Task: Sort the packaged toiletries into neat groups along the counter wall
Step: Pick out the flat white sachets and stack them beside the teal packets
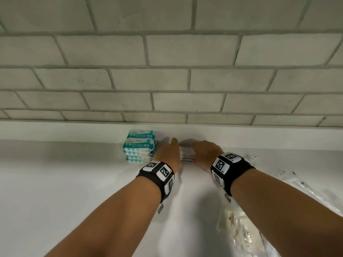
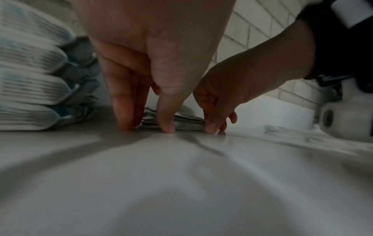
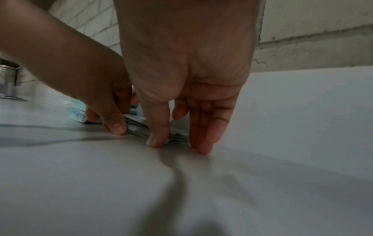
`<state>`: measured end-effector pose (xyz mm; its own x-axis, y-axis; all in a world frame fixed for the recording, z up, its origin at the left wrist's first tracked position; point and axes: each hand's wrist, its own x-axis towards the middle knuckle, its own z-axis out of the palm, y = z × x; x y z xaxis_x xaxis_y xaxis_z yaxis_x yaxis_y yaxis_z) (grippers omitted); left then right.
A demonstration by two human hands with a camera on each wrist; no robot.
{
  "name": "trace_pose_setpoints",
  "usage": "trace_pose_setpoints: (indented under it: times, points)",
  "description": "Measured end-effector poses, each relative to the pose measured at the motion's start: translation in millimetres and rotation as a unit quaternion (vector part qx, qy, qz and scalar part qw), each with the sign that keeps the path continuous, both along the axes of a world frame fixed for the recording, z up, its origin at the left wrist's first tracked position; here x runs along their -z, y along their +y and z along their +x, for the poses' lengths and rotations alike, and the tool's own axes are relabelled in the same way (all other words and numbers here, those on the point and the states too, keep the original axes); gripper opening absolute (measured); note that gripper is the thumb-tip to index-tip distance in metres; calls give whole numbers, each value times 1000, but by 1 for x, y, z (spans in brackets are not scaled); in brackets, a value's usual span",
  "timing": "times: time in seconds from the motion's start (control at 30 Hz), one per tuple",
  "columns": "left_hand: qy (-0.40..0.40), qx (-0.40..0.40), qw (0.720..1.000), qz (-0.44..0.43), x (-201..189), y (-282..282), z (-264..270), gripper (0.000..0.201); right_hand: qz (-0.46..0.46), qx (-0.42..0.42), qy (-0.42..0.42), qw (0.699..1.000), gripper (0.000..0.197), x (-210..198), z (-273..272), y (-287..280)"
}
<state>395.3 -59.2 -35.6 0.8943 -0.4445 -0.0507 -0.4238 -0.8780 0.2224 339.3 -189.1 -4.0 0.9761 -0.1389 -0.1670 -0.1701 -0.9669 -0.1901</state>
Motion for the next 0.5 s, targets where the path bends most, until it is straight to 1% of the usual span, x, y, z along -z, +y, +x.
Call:
trace_pose_setpoints:
  times: [0.03,0.1,0.2,0.27,0.33,0.4,0.43,0.47,0.5]
  points:
    - [-2,-7,1000,-11,0,-4,4,40,9,-7,-6,1000,57,1,5,-2]
    - [-6,-22,999,-31,1,-9,8,37,21,-8,-9,1000,59,5,15,-5]
    - [-37,-33,998,-24,5,-13,15,40,27,-2,-5,1000,63,11,26,-8]
    - [-34,-41,998,-26,5,-12,15,42,29,-10,-4,1000,62,12,29,-9]
    - [-20,-46,997,-52,5,-11,15,46,48,-12,-6,999,58,14,29,-11]
    - [11,-53,995,-86,11,-8,14,57,93,-5,-12,996,51,14,23,-13]
    - [30,-68,992,-106,14,-7,13,58,122,7,-23,992,47,15,20,-17]
    - [49,-80,986,-135,20,-7,13,51,157,30,-41,986,41,13,17,-20]
    - [73,-94,975,-186,19,-5,9,39,191,60,-51,978,34,12,14,-23]
